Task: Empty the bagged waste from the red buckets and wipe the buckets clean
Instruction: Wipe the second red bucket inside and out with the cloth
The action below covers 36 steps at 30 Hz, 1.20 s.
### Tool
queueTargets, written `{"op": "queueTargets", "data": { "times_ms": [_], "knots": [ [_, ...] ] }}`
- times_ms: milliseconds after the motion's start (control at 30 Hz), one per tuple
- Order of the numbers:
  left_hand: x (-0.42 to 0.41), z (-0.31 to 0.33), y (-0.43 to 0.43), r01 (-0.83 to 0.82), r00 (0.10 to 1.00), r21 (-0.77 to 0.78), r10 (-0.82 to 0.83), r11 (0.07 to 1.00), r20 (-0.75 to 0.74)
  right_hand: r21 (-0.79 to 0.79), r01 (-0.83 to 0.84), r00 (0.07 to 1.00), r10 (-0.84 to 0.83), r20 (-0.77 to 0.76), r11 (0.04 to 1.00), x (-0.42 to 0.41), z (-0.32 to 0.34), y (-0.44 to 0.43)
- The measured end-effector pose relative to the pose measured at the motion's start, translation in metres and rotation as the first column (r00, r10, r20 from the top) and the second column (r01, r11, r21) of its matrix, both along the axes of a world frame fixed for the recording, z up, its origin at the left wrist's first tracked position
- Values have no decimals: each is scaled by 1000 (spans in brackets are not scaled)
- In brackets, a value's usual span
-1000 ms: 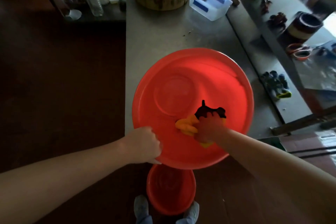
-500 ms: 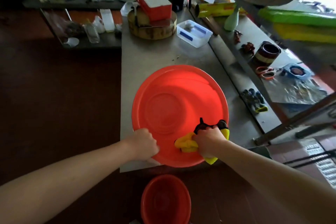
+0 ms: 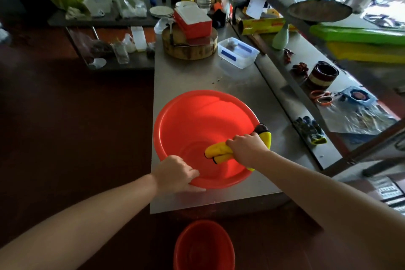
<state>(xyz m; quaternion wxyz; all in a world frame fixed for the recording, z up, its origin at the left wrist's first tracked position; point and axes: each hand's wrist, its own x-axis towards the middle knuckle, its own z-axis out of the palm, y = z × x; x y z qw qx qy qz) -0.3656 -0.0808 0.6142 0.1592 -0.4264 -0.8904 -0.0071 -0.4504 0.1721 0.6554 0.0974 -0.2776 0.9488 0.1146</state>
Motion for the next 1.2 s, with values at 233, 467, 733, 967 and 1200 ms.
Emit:
{"op": "queueTargets", "data": {
  "times_ms": [233,467,733,967,1200],
  "knots": [
    [15,0,5,-56,993,59,50,997,103,-17,-21,997,22,80,1000,-7,-3,-12],
    [9,21,-2,-230,933,86,194,969,304,-71,-38,996,44,76,997,-11,-11,-26],
    [-43,34,-35,-498,845,115,451,860,286,-47,69,990,-63,128,996,-26,-26,-47],
    [-132,27,-62,-458,817,-106,464,883,343,-76,321,903,-281,324,944,-51,-48,-76],
    [-169,4,-66,-363,836,-105,373,926,402,-19,448,846,-417,332,894,-67,-83,-104]
  ]
}}
